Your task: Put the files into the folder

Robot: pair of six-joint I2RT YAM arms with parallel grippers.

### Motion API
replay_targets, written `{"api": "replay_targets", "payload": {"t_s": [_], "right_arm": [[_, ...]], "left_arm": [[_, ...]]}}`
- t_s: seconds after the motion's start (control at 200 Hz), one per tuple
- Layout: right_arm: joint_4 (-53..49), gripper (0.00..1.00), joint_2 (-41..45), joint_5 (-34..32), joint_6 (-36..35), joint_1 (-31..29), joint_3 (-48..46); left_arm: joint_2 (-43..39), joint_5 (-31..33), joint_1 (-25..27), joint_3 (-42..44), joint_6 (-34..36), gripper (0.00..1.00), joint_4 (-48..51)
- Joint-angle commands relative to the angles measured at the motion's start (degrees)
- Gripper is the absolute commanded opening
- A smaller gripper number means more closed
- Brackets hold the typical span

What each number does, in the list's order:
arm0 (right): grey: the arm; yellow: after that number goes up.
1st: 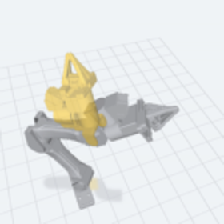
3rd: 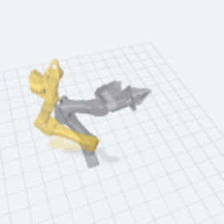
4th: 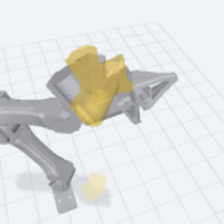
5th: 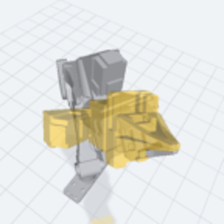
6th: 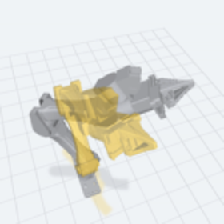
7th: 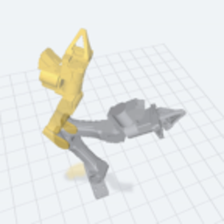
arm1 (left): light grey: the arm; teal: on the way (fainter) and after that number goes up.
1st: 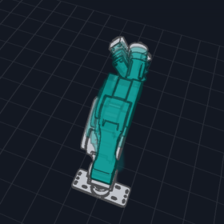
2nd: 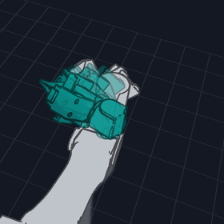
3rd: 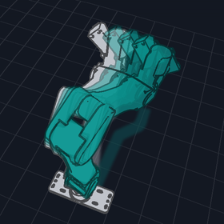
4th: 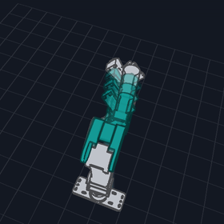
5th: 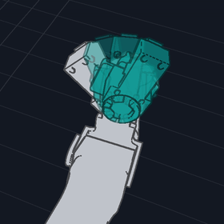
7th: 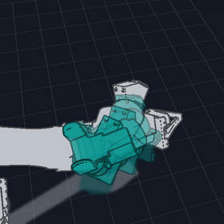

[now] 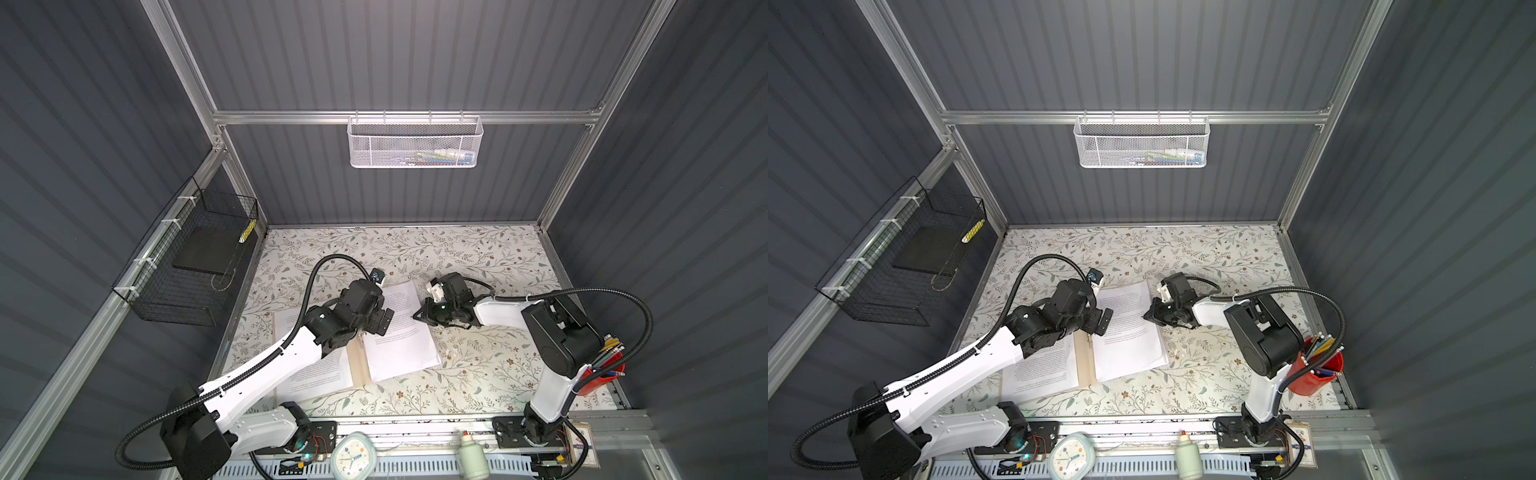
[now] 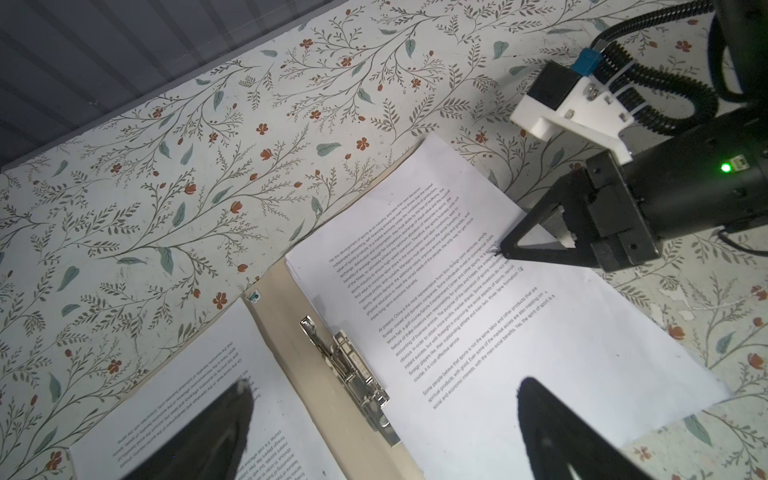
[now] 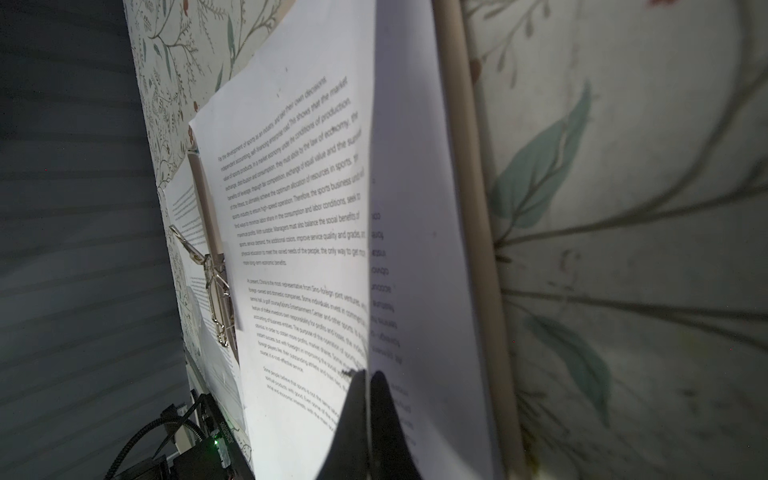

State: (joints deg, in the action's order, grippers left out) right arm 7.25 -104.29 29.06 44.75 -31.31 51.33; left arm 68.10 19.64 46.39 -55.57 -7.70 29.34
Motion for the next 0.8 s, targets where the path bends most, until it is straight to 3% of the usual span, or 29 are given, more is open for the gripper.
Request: {"api": "replay_targets", "payload": {"t_s": [0.0, 0.27, 0.38, 0.525, 0.655, 0.795], "right_arm": [[0.1, 0.00, -0.3, 0.9, -0.6, -0.8, 0.7], [0.2, 0.00, -0.5, 1.2, -0.8, -1.2, 1.1], [0.3, 0.06, 0.2, 0.9, -0.8, -1.3, 0.7], [-0.8, 0.26, 3.0, 0.0, -2.1, -1.3, 1.0], [-2.8, 0.47, 3.4, 0.5, -3.0, -1.3, 2.6], [-3.1, 0.58, 3.6, 0.1, -2.6, -1.3, 3.1]], "left_arm": [[0.5, -0.8, -0.3, 0.2, -0.7, 1.00, 0.5], [0.6, -0.8, -0.3, 0.3, -0.9, 1.00, 0.5], [0.9, -0.6, -0.3, 0.2, -1.8, 1.00, 0.9], [2.3, 5.9, -0.9, 1.1, -8.7, 1.00, 3.9], [1.5, 4.4, -3.6, 3.4, -15.2, 1.00, 5.9], [1.5, 3.0, -7.8, 4.4, -20.0, 1.00, 10.6]]}}
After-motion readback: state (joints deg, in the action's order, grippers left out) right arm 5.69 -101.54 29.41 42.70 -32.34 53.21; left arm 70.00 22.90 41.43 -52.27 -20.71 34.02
